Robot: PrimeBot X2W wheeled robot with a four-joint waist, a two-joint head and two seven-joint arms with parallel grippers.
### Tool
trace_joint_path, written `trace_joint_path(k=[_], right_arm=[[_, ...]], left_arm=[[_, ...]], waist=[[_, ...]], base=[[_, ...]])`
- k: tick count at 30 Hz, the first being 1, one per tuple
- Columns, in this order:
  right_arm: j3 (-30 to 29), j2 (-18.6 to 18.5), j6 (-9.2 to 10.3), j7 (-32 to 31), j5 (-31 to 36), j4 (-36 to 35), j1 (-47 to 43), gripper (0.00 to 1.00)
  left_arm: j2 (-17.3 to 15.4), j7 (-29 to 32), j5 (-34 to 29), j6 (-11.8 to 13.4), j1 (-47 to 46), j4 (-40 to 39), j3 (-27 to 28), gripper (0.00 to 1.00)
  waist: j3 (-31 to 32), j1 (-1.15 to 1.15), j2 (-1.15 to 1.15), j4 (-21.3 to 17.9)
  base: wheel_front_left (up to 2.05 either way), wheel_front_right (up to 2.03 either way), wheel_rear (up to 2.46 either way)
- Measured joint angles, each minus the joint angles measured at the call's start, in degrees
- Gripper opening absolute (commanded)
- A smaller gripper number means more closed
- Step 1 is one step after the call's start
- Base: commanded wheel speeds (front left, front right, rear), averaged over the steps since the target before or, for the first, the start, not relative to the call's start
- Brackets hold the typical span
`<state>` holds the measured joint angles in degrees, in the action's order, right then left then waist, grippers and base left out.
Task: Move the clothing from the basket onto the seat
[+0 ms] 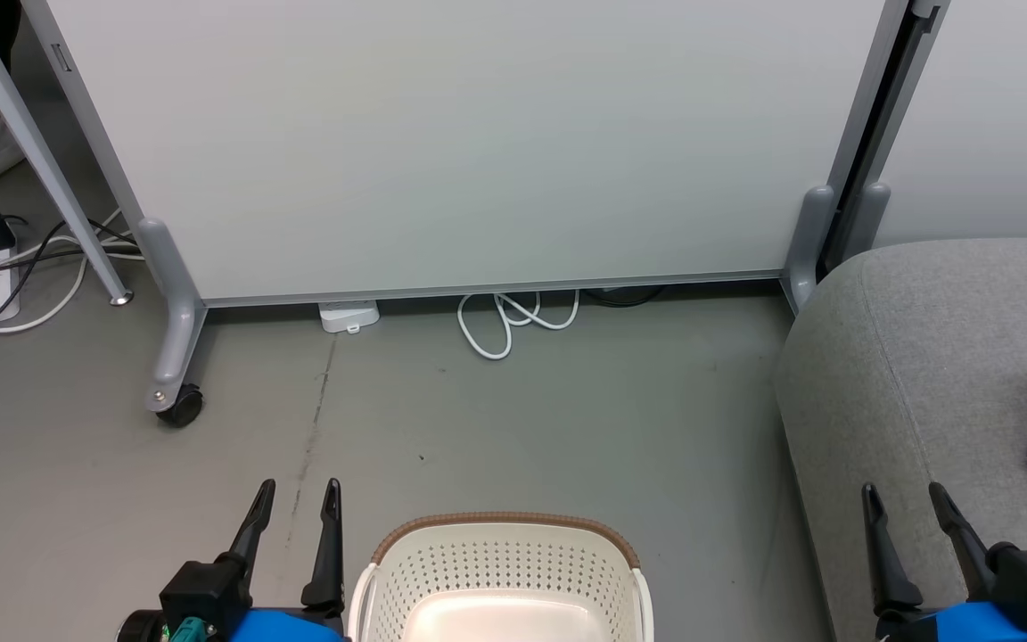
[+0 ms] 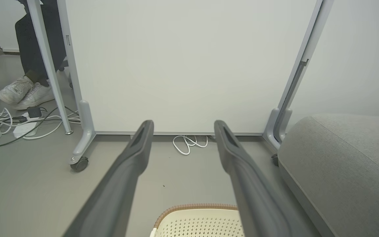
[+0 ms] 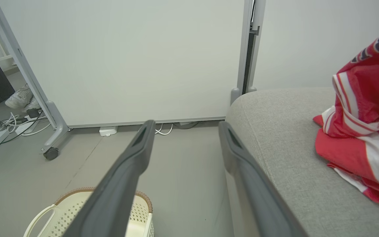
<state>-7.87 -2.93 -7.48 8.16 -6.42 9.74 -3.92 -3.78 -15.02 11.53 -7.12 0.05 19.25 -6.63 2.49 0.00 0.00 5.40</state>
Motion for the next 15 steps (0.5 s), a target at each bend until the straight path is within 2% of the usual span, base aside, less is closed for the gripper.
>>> trace_joint_path(k=[15], right_arm=[[1.26, 0.00, 0.00, 0.49, -0.58, 0.96, -0.01, 1.00]], left_arm=[[0.21, 0.00, 0.52, -0.09, -0.01, 0.89, 0.27, 1.00]], waist=[[0.15, 0.00, 0.00, 0.13]], base=[[0.00, 0.00, 0.00]])
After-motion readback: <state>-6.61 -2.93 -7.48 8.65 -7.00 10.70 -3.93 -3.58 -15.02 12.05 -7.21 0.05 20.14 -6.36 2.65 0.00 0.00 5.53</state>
